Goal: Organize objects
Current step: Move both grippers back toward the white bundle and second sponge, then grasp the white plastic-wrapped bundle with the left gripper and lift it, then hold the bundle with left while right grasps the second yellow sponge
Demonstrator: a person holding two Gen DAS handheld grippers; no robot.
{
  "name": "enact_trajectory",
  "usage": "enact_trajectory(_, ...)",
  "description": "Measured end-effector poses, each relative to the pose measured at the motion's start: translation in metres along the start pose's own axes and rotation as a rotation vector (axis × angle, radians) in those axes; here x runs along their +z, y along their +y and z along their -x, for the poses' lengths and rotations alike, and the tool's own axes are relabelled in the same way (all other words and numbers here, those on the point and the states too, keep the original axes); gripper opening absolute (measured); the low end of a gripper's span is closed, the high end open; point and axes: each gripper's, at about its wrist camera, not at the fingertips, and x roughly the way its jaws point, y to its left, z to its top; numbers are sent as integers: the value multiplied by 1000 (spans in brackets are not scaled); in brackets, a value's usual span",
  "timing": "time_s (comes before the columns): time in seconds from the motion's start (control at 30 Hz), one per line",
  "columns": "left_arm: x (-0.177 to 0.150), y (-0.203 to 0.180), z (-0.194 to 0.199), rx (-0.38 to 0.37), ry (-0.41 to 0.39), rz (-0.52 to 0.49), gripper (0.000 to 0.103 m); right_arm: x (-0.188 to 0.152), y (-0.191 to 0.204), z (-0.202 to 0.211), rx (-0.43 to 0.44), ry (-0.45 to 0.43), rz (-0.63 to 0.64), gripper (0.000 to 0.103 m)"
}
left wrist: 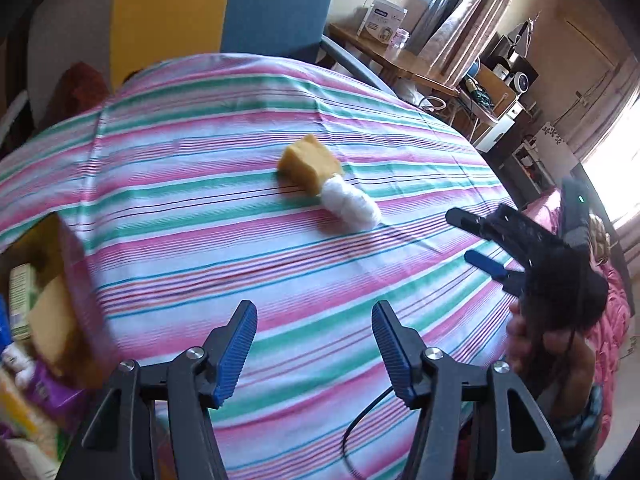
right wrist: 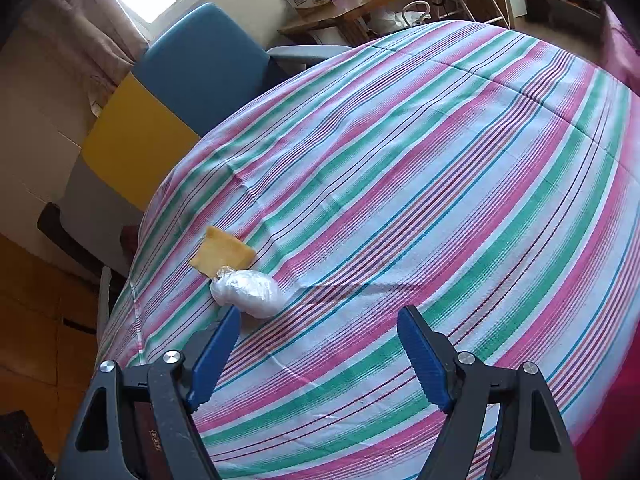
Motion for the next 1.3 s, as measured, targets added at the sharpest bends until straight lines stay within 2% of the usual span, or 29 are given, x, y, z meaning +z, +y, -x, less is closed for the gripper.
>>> enact_trajectory(0.1, 17, -7, -32, -54, 38, 58, 60, 1, -4, 0, 22, 5, -23, 82)
enact_trajectory(0.27, 46, -12, -83, -80, 44, 152, 59, 3, -4, -3, 51, 19, -40, 82)
enact_trajectory(0.53, 77, -16, -132, -37, 29, 267, 62, 3, -7, -10, 94, 50, -69, 83)
enact_trajectory(0.63, 83, -22, -147, -13, 37, 266, 62, 3, -7, -11, 97, 51, -69, 83)
enact_trajectory(0.7, 83, -26, -156, 6, 45, 241, 59, 3, -8, -11, 95, 49, -70, 83)
enact_trajectory(0.73, 82, -27, -161, 16, 55, 220, 51, 3, -8, -10, 93, 46, -71, 83)
enact_trajectory(0.8, 79, -30, -161, 30, 47, 177, 40, 3, -9, -10, 89, 40, -73, 83)
enact_trajectory(1.0, 63, -17, -137, 29, 50, 117, 38, 3, -7, -11, 77, 37, -65, 83)
enact_trajectory(1.13, 42, 1, -109, 64, 46, 102, 38, 2, -5, -14, 73, 54, -48, 83)
enact_trajectory(1.3, 9, 17, -60, 65, 22, 63, 38, -4, 4, -20, 57, 88, 12, 83)
